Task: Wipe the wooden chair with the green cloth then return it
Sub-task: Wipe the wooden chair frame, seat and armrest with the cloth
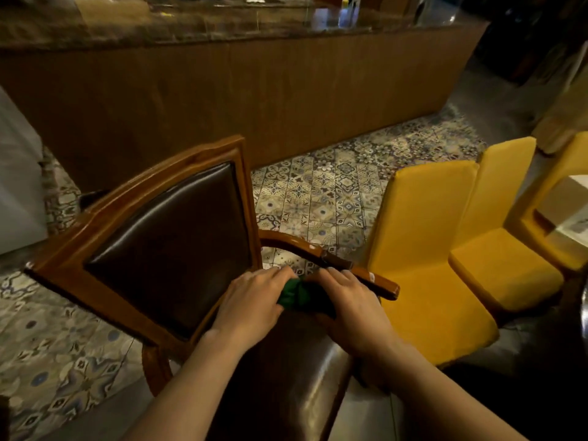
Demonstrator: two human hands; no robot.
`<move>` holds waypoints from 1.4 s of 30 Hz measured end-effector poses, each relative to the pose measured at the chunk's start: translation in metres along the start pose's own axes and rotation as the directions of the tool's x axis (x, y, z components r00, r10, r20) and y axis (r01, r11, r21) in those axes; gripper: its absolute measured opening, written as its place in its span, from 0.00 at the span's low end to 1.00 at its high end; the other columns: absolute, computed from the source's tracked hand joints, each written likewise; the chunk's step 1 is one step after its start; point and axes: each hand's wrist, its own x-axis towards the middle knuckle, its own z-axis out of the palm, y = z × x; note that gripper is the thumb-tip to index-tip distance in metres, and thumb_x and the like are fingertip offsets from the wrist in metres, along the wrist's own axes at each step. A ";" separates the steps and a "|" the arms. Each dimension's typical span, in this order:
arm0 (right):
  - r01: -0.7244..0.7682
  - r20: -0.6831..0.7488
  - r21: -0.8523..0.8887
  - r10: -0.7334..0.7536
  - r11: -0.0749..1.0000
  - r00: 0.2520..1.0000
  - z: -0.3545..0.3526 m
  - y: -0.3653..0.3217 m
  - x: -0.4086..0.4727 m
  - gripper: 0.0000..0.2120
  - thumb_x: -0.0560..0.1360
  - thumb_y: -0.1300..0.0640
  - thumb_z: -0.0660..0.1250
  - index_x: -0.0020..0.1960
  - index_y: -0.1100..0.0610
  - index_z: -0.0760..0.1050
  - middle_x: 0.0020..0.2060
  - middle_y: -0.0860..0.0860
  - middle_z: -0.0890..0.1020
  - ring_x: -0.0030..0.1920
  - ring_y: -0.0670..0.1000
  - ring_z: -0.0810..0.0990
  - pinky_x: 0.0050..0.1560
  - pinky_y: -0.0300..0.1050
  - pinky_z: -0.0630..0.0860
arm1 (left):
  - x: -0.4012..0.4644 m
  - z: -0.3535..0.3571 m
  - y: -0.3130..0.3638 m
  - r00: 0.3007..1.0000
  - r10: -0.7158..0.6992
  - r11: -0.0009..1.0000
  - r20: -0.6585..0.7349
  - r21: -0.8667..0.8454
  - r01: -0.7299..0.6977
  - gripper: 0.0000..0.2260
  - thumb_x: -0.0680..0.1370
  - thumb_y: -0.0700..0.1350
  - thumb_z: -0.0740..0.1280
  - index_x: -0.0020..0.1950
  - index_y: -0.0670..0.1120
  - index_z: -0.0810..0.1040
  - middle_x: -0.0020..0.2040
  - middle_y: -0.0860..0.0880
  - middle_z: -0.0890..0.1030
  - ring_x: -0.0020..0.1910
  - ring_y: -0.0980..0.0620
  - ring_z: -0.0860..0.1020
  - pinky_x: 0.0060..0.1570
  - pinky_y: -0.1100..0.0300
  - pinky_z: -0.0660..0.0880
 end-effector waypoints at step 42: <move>0.035 0.306 0.035 -0.044 0.999 0.951 0.177 0.278 0.179 0.30 0.80 0.37 0.57 0.78 0.46 0.59 0.79 0.51 0.62 0.77 0.58 0.61 0.67 0.56 0.72 | 0.298 0.253 -0.142 0.962 -0.205 0.976 0.182 0.116 0.186 0.28 0.82 0.60 0.36 0.81 0.52 0.48 0.82 0.52 0.45 0.80 0.54 0.38 0.78 0.49 0.41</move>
